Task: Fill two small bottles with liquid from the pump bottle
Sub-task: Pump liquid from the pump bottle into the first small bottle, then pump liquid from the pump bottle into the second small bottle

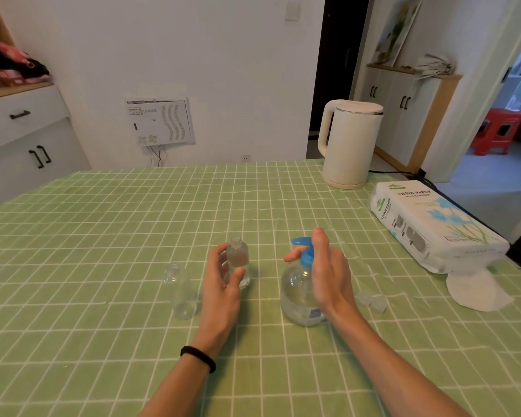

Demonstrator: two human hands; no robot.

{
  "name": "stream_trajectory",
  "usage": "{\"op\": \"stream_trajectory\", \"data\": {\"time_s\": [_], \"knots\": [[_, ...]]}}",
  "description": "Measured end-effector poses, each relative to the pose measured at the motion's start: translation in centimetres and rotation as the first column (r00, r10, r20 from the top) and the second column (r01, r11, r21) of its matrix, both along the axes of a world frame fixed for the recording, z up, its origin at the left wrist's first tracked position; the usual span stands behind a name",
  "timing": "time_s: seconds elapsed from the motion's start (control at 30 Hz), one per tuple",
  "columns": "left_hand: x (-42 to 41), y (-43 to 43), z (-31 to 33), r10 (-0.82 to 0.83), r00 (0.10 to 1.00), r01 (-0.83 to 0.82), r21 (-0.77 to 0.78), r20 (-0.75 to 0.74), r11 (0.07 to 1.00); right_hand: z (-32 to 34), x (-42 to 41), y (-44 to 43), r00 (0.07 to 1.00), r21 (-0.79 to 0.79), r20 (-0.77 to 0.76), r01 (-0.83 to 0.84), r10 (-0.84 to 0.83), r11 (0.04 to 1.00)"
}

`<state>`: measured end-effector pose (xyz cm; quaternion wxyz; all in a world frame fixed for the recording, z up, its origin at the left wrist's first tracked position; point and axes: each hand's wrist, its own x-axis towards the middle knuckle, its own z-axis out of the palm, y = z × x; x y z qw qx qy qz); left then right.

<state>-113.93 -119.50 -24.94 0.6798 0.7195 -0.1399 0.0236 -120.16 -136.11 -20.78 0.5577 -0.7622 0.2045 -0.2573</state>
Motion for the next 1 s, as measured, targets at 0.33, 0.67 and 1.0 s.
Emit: {"op": "stream_trajectory", "data": {"time_s": [0.33,0.67,1.0], "knots": [[-0.1,0.6,0.2,-0.054,0.994,0.057,0.028,-0.09,0.998,0.1,0.0,0.0,1.0,-0.006,0.0,0.003,-0.003,1.0],[-6.8,5.1,1.8,0.001,0.988,-0.039,0.241,0.155,0.97,-0.3,0.2,-0.1,0.999,-0.03,0.031,0.014,-0.013,0.999],[-2.6,10.0,1.3,0.265,0.949,-0.31,0.363,0.169,0.879,-0.1,0.0,0.2,0.999,-0.039,0.032,0.025,-0.024,0.999]]}}
